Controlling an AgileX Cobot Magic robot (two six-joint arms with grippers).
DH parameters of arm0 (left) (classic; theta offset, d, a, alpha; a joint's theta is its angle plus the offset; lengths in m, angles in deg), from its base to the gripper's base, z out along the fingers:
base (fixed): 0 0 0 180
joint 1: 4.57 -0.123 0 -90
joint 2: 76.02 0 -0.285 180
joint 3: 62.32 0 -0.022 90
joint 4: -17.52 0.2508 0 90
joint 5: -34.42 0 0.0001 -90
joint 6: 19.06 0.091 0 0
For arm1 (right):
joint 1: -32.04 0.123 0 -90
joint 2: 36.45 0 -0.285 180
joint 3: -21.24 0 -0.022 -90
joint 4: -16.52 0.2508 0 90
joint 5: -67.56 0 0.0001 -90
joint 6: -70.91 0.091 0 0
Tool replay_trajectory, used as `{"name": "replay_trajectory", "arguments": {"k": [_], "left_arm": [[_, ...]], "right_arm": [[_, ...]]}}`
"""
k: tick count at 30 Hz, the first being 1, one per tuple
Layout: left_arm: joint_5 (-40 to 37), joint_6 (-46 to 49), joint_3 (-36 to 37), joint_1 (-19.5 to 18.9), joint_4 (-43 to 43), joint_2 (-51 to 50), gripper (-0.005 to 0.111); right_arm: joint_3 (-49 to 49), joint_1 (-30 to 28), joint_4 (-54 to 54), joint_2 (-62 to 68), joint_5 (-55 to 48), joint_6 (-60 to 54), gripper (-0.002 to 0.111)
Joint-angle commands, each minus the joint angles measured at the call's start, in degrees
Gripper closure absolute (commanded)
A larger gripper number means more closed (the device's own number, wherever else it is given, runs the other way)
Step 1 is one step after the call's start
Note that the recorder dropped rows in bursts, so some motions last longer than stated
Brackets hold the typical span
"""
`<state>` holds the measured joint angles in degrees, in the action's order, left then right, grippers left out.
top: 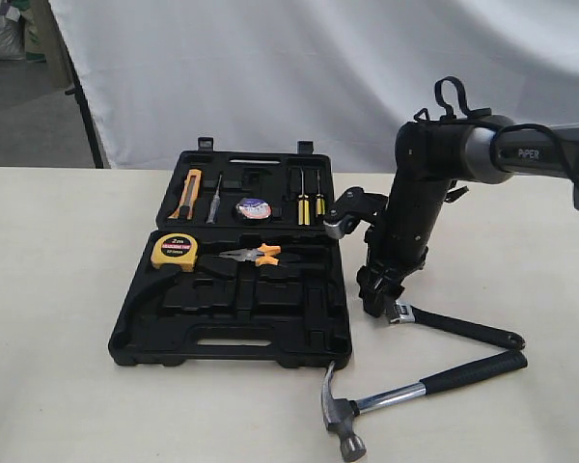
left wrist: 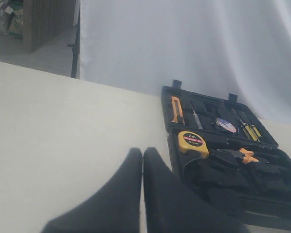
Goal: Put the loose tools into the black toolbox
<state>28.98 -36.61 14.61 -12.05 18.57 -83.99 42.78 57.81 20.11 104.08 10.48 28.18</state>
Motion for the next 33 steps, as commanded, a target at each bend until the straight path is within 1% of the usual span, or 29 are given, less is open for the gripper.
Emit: {"name": "replay_trajectory", "arguments": {"k": [1,4,6,10,15,21,26,30,33], "left_arm": [[0.41,-0.27,-0.15,-1.45,0.25,0.18,0.106],[0.41,-0.27,-0.15,-1.45,0.25,0.18,0.106],[0.41,-0.27,-0.15,-1.45,0.25,0.18,0.106],[0.41,-0.27,-0.15,-1.45,0.25,0.18,0.106],[0.41,-0.27,-0.15,-1.45,0.25,0.18,0.106],[0.41,-0.27,-0.15,-1.45,0.25,0.18,0.106],[0.41,-0.27,-0.15,-1.45,0.25,0.18,0.106],[0.41,-0.27,-0.15,-1.45,0.25,0.18,0.106],[0.41,-0.27,-0.15,-1.45,0.25,0.18,0.106]], "right_arm": [[-0.87,-0.22,-2.18,2.32,5.11,1.08,0.050],[-0.87,-0.22,-2.18,2.32,7.58,3.01,0.053],[-0.87,-0.22,-2.18,2.32,8.40,6.54,0.053],[-0.87,-0.22,-2.65,2.32,7.11,10.86,0.052],[-0.87,-0.22,-3.07,1.38,4.02,11.83,0.052],[-0.87,-0.51,0.03,-3.36,3.16,12.38,0.052],[-1.57,-1.17,0.47,-5.49,0.91,12.71,0.052],[-6.25,-1.17,0.39,-5.62,5.28,12.71,0.052],[-11.24,-1.17,0.39,-5.62,11.93,12.71,0.052]]}}
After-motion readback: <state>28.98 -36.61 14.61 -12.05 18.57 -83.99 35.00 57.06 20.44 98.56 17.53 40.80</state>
